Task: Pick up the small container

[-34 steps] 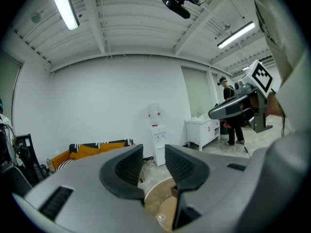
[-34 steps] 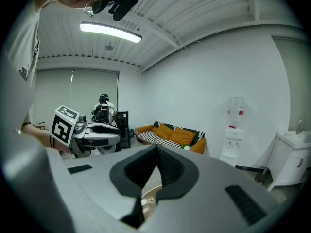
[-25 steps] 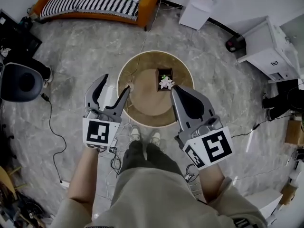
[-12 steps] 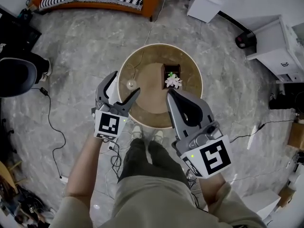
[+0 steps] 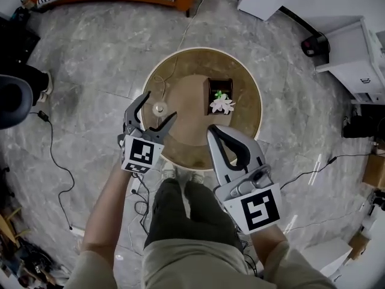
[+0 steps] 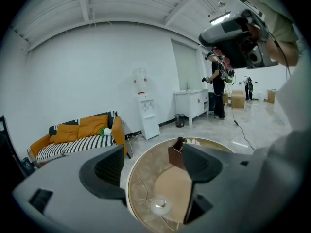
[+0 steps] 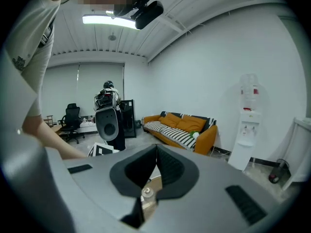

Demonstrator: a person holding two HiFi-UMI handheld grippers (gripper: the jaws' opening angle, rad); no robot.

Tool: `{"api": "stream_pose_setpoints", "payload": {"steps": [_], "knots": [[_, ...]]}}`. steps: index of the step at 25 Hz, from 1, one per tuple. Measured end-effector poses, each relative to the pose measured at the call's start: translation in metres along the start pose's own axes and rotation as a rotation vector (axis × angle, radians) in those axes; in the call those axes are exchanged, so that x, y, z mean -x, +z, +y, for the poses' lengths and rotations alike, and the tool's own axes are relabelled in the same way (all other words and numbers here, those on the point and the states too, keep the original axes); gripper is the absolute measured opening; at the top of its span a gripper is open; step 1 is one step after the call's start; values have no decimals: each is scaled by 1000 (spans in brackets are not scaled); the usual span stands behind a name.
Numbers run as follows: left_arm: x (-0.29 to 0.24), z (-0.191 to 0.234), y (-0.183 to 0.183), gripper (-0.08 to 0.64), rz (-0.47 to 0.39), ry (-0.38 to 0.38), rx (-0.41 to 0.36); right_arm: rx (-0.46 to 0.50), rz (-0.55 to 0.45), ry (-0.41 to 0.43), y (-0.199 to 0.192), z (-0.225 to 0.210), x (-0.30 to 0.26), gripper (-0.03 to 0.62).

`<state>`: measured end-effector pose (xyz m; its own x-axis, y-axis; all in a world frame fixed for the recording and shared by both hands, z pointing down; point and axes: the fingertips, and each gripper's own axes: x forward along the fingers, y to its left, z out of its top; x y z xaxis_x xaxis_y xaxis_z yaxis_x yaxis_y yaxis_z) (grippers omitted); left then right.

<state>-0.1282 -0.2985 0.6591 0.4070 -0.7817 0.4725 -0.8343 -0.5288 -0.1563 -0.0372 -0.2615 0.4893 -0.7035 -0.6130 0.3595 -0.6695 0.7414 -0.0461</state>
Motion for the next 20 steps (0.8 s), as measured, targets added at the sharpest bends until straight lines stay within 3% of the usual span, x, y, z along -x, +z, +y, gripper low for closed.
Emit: {"api": "stream_pose_setpoints", "payload": {"steps": [12,16,20], "knots": [[-75,-15,-121,354,58,-21,49,-66,80,22,-127,-14,-59,-3],[-97,-15,-156,354,76,-7,30,-82,95,14,-160,-22,-71,-3],[-119,-19,-186,354,92,3,94,-100,119,16,-191,-27,-74,-3]]}}
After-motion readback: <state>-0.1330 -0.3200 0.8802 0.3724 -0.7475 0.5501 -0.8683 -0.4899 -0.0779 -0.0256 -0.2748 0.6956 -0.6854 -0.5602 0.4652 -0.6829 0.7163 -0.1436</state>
